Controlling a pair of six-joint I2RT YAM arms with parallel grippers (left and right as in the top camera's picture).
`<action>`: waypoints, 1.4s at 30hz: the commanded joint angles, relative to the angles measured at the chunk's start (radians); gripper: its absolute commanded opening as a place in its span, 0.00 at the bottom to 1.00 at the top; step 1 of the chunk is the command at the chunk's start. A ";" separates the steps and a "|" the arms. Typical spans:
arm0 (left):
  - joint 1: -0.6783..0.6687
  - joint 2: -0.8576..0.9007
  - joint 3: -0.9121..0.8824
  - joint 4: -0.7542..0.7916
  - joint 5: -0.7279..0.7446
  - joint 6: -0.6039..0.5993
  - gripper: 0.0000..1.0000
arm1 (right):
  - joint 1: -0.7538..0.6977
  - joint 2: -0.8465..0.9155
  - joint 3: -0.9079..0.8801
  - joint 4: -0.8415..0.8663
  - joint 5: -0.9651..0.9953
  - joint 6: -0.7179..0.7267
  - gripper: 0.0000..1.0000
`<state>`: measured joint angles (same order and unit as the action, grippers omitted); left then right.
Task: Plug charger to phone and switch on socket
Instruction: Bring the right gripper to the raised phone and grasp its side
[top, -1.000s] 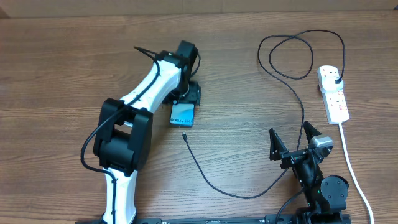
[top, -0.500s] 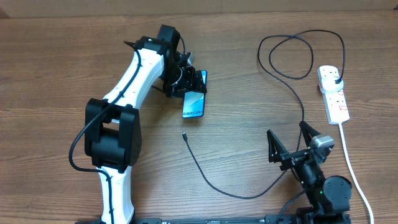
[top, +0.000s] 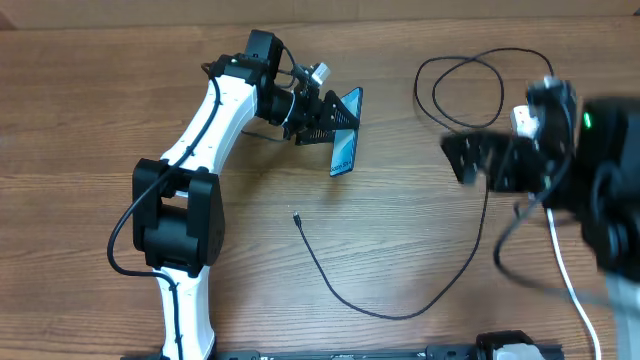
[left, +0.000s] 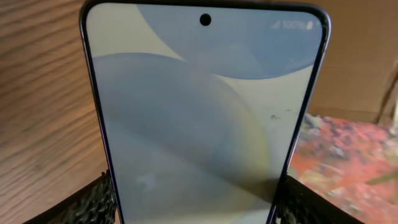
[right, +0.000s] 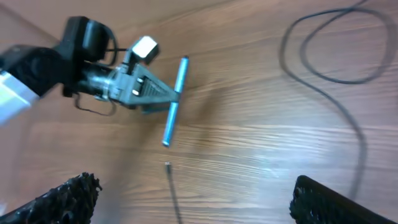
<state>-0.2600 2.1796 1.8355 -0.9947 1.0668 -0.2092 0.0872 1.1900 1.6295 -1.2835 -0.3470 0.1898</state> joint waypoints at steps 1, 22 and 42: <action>-0.014 -0.003 0.032 0.002 0.095 -0.009 0.76 | 0.005 0.094 0.037 -0.009 -0.158 0.011 0.91; -0.038 -0.003 0.032 0.009 0.090 -0.031 0.80 | 0.351 0.627 0.017 0.179 0.102 0.312 0.72; -0.038 -0.003 0.032 0.009 0.150 -0.065 0.79 | 0.360 0.637 0.017 0.251 0.118 0.338 0.37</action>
<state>-0.2726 2.1796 1.8374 -0.9760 1.1023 -0.2821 0.4450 1.8179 1.6413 -1.0622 -0.2577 0.5125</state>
